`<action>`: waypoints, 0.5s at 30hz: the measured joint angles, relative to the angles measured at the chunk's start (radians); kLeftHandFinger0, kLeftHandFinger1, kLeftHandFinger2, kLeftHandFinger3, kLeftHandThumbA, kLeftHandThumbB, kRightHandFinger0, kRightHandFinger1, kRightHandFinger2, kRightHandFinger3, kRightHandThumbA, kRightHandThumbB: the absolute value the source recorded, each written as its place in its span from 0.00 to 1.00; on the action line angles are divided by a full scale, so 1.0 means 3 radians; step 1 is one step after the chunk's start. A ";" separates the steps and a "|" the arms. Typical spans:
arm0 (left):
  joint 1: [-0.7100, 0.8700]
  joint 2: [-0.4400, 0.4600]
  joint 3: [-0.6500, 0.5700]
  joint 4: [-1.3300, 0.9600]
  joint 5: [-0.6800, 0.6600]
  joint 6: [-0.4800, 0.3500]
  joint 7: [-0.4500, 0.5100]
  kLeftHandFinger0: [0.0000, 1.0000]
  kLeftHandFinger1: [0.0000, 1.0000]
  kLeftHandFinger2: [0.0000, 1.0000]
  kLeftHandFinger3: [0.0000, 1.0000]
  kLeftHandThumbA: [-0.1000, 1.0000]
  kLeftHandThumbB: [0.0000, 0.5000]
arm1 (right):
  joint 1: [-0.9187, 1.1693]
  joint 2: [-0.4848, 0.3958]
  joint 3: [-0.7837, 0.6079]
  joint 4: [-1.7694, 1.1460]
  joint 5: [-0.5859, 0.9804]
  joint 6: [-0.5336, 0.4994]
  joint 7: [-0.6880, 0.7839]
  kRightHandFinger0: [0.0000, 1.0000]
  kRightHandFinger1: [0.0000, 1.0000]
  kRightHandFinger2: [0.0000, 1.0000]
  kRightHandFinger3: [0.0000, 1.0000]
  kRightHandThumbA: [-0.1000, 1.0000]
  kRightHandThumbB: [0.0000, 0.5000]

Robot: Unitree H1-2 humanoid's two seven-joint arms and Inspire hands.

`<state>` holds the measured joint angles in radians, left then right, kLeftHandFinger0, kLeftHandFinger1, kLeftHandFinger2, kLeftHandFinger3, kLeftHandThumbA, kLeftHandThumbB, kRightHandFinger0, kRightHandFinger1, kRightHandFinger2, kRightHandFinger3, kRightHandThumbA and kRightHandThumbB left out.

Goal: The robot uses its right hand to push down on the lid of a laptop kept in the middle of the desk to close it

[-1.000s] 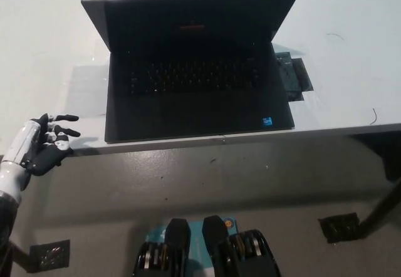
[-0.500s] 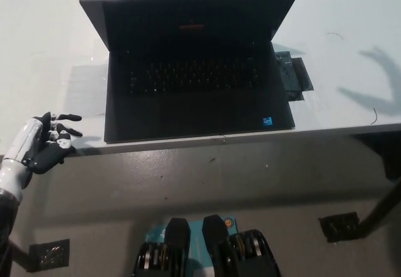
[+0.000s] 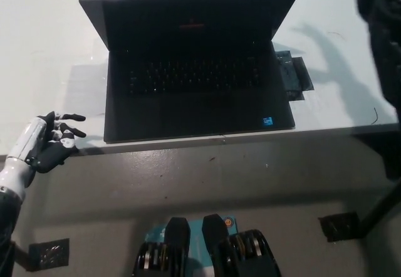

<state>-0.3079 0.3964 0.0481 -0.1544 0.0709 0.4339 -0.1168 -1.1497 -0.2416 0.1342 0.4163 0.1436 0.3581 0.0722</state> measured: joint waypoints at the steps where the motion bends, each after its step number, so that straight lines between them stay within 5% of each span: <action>1: -0.0006 0.0000 -0.0005 0.0000 0.0001 0.0000 -0.0002 0.20 0.32 0.45 0.58 0.00 0.03 | -0.0011 0.0040 0.0046 0.0119 -0.0027 -0.0057 0.0026 0.87 0.78 0.74 0.89 1.00 0.65; 15: -0.0098 0.0035 -0.0066 -0.0001 0.0042 0.0014 -0.0052 0.22 0.32 0.46 0.58 0.00 0.03 | 0.0124 0.0350 0.0229 0.0637 -0.0295 -0.0456 0.0207 0.94 0.83 0.81 0.96 1.00 0.56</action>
<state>-0.3373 0.4070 0.0284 -0.1546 0.0835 0.4382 -0.1324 -1.1126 -0.1367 0.2030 0.6074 0.0552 0.2213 0.1344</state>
